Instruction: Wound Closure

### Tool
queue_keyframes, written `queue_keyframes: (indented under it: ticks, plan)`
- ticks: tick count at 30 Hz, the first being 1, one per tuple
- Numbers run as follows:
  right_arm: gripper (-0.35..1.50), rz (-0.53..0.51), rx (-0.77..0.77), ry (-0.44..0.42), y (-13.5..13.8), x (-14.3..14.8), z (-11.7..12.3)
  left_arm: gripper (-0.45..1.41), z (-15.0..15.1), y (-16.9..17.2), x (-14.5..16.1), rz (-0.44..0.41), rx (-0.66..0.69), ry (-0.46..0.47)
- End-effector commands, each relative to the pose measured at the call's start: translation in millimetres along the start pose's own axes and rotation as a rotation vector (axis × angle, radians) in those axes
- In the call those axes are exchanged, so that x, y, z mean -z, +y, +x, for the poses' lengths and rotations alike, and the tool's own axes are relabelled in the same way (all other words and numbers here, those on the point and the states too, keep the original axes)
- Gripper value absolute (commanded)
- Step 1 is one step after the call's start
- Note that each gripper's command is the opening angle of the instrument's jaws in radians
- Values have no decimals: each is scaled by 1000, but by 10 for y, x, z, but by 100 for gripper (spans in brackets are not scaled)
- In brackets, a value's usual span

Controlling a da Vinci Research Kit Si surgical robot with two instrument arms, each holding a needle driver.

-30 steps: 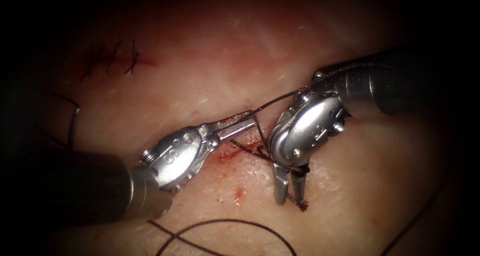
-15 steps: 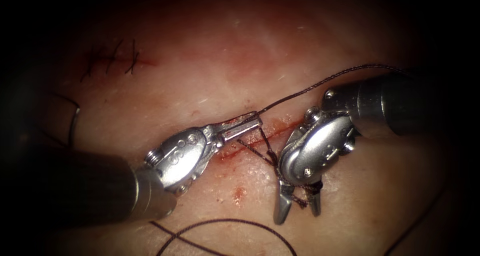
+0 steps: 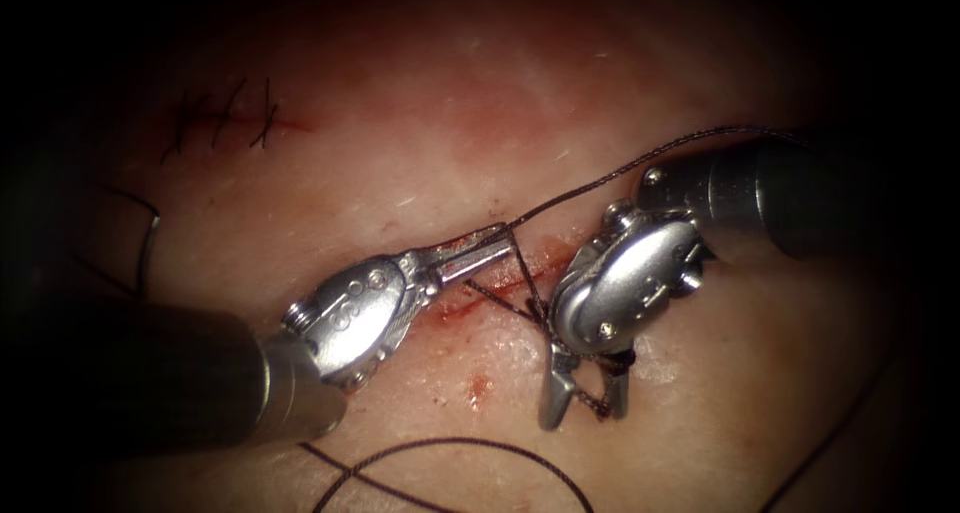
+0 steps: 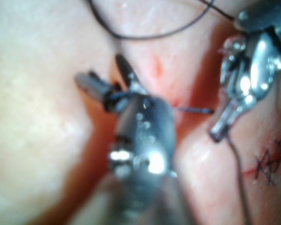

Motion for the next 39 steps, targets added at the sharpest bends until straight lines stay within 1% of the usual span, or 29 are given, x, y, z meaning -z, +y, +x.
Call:
queue_keyframes:
  ticks: [1, 2, 3, 4, 5, 6, 7, 8, 9, 12, 14, 15, 18, 23, 27, 36, 39]
  plan:
    - [11, 1, 4, 2, 5, -5, -4, -45, -10, 8, -3, 0, 4, 1]
    - [-10, 1, 5, 3, 5, -5, -3, -45, -10, 8, -2, -1, 4, 0]
    - [-20, 1, 5, 3, 5, -4, -3, -45, -10, 8, -2, -1, 4, 0]
    - [-35, -11, 5, -1, 5, -4, -3, -45, -10, 8, -2, -1, 4, 0]
    - [-35, -37, -53, 6, 6, -3, -2, -45, -10, 8, -1, -2, 5, 3]
    - [-35, -38, -141, 16, 7, -3, -1, -45, -10, 8, -1, -2, 5, 3]
    - [-35, -23, -298, 33, 6, -3, 0, -45, -10, 7, 0, -3, 5, 3]
    - [-35, -22, -373, 41, 5, -4, 2, -45, -10, 7, 1, -4, 5, 3]
    - [-35, -24, -372, 50, 5, -3, 2, -45, -10, 6, 1, -5, 5, 3]
    - [-35, -54, -356, 124, 5, 3, 3, -45, -10, 6, 3, -6, 5, 3]
    - [-35, -133, -351, 201, 5, 16, 0, -45, -14, 11, 7, -3, 12, 9]
    - [-35, -158, -377, 223, 4, 21, -2, -45, -15, 13, 8, -3, 11, 9]
    - [-35, -241, -424, 260, 3, 36, -10, -45, -18, 23, 10, -1, 13, 8]
    - [-35, -382, -462, 257, 0, 50, -21, -45, -19, 49, 16, -4, 26, 9]
    - [-35, -436, -506, 251, -6, 60, -33, -45, -20, 70, 23, -8, 28, 11]
    - [-35, -469, -577, 246, -22, 80, -64, -45, -37, 108, 35, -14, 48, 12]
    - [-35, -480, -587, 245, -24, 86, -70, -45, -42, 119, 35, -13, 54, 13]
